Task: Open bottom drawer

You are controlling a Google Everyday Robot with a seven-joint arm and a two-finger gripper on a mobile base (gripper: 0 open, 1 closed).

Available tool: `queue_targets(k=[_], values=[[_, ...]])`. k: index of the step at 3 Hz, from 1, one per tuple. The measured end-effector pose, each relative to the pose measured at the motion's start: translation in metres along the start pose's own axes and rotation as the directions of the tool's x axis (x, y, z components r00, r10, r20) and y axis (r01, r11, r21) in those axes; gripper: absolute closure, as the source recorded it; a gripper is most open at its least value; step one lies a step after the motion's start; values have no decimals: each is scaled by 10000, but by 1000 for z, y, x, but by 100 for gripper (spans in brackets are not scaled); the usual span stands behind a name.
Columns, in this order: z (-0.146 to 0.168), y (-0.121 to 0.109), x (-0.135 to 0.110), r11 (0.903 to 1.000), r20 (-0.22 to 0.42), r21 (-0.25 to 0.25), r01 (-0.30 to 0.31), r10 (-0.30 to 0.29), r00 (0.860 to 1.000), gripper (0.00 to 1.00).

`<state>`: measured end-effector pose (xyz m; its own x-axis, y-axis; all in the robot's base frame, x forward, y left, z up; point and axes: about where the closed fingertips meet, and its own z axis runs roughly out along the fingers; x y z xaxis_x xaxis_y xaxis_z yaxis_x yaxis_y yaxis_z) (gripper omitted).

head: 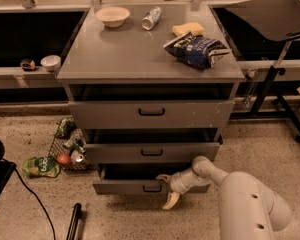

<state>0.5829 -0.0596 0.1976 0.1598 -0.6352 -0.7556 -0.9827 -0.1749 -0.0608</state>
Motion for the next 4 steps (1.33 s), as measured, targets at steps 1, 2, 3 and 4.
queue_targets(k=[1,2,3,4], values=[[7,12,-8,9984,191,-563,-2,13,9998,42],[15,18,-12,9948,353,-1019,-15,52,9994,64],[14,17,-13,9948,353,-1019,-16,52,9994,88],[10,25,-26,9927,374,-1195,147,-103,9992,100]])
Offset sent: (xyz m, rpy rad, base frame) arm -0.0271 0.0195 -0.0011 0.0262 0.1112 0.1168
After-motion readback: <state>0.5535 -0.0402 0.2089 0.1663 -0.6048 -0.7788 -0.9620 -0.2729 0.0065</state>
